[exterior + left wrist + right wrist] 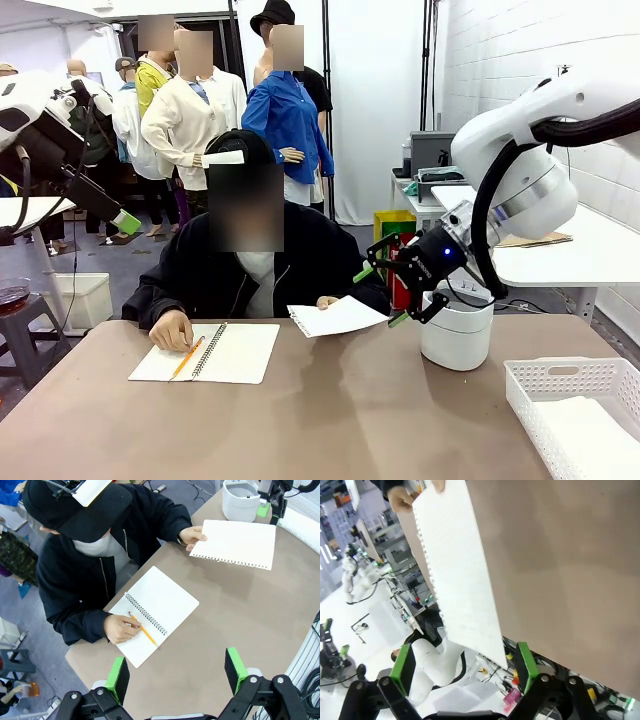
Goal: Sort the paper based on its condition.
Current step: If a person hands you a paper, place it in the Organizing basket , and if it's crumpled, put it in the Trash can.
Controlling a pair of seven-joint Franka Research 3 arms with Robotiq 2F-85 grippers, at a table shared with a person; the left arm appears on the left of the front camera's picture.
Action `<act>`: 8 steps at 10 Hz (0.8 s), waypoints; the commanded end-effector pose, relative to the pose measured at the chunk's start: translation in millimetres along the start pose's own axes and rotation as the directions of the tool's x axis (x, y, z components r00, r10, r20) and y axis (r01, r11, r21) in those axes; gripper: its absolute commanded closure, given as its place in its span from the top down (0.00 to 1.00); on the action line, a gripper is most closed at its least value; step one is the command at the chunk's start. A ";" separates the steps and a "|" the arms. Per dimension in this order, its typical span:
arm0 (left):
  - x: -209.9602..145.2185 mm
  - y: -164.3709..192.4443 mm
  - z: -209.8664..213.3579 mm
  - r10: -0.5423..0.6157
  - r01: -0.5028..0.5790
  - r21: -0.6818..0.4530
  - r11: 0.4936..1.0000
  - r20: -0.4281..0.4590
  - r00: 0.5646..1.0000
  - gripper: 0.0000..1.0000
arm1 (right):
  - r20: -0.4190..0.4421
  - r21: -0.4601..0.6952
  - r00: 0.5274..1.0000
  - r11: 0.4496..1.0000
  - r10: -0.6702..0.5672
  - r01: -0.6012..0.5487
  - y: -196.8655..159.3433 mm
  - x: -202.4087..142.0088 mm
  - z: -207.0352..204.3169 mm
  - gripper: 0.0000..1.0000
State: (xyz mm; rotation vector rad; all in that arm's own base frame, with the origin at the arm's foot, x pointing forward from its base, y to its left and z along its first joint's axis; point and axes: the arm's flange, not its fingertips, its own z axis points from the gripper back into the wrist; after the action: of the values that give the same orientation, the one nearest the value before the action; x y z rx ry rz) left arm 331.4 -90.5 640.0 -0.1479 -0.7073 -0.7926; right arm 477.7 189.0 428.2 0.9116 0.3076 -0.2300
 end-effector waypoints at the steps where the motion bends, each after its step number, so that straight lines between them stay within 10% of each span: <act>1: -1.2 -0.6 0.5 0.002 -0.002 0.005 1.000 -0.009 1.000 1.00 | -0.021 0.025 1.000 1.000 0.009 -0.009 -18.0 5.4 -16.5 1.00; 8: -1.2 -0.6 0.5 0.002 -0.002 0.005 1.000 -0.009 1.000 1.00 | -0.096 0.226 0.994 0.974 0.047 -0.024 -40.1 19.2 -53.6 1.00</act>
State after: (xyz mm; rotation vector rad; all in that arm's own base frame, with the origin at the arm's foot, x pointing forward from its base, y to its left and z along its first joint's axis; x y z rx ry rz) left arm 331.4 -90.5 640.0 -0.1479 -0.7073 -0.7926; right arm 471.2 202.6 367.6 1.1208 0.3701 -0.2075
